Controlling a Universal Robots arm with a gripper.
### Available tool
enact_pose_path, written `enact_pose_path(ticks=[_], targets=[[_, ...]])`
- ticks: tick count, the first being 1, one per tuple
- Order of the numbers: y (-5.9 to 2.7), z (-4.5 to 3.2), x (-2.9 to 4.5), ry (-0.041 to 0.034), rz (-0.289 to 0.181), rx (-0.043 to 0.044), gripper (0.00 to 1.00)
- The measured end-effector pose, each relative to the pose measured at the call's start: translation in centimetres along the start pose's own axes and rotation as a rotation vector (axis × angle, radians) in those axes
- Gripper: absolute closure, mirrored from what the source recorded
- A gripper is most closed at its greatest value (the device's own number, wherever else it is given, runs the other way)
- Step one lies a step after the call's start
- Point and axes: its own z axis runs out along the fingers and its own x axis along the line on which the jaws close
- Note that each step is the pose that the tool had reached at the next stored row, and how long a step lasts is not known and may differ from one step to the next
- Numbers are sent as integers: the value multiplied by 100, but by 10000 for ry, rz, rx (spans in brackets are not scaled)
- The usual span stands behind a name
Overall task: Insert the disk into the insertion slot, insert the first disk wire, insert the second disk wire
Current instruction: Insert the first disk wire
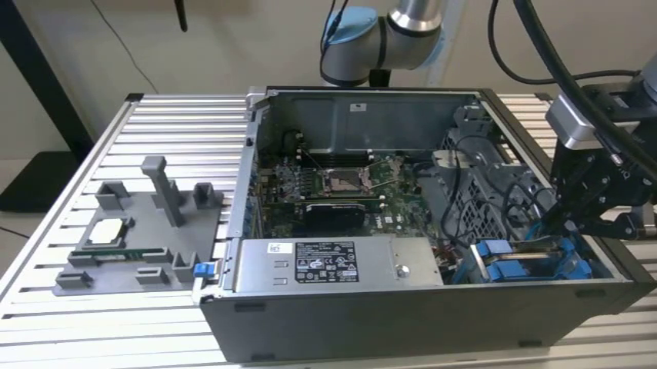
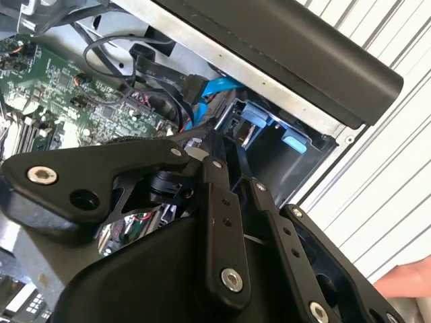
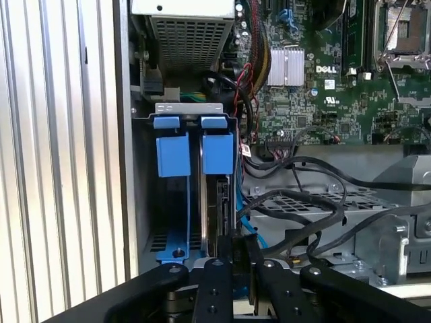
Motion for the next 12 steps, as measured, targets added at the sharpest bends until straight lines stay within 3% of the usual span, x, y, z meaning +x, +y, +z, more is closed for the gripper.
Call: enact_pose_path(ticks=[12], targets=[[1,40,7,0,1,0,100]])
